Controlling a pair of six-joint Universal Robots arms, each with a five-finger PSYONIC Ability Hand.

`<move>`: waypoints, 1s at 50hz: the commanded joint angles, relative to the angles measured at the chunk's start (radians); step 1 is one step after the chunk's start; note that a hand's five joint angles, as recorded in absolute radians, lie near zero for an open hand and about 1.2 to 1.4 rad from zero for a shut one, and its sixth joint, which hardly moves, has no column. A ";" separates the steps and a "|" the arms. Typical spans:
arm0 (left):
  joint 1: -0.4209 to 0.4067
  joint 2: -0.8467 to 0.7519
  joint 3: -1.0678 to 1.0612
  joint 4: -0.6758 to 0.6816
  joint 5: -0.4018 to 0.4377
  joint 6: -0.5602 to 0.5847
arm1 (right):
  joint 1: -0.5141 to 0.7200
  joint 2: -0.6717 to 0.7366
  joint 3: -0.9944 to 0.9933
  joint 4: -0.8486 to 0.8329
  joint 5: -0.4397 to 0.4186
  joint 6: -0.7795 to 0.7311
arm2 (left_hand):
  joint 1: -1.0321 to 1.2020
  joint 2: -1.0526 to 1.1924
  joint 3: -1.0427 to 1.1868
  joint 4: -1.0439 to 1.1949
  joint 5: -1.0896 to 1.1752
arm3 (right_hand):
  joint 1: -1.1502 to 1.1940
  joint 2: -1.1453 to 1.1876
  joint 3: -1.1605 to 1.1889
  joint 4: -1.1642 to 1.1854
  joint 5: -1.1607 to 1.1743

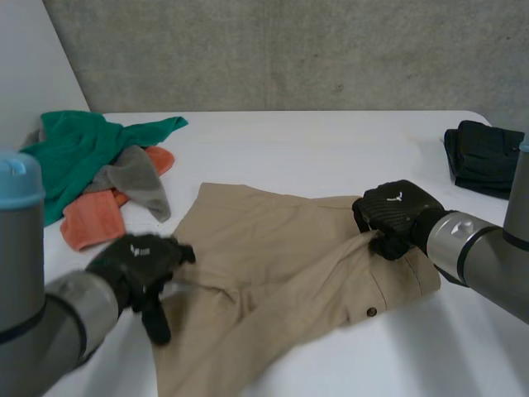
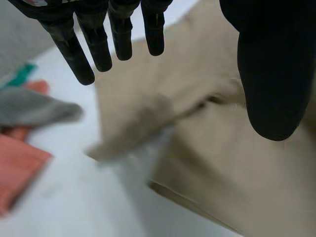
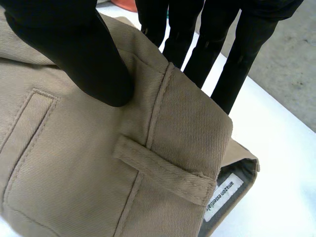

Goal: Fold the laundry.

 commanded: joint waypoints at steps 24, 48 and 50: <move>-0.024 -0.139 0.064 -0.023 0.033 -0.107 | -0.041 -0.040 0.039 0.086 0.007 -0.163 | 1.107 1.111 1.110 1.106 1.108 | 0.282 0.221 0.207 0.198 0.219; 0.061 -0.853 0.995 0.449 -0.079 0.205 | 0.030 0.407 -0.267 -0.624 0.154 -0.008 | 1.107 1.111 1.110 1.106 1.108 | 0.282 0.221 0.207 0.198 0.219; 0.062 -0.889 1.026 0.475 -0.119 0.217 | 0.048 0.472 -0.306 -0.656 0.173 -0.028 | 1.107 1.111 1.110 1.106 1.108 | 0.282 0.221 0.207 0.198 0.219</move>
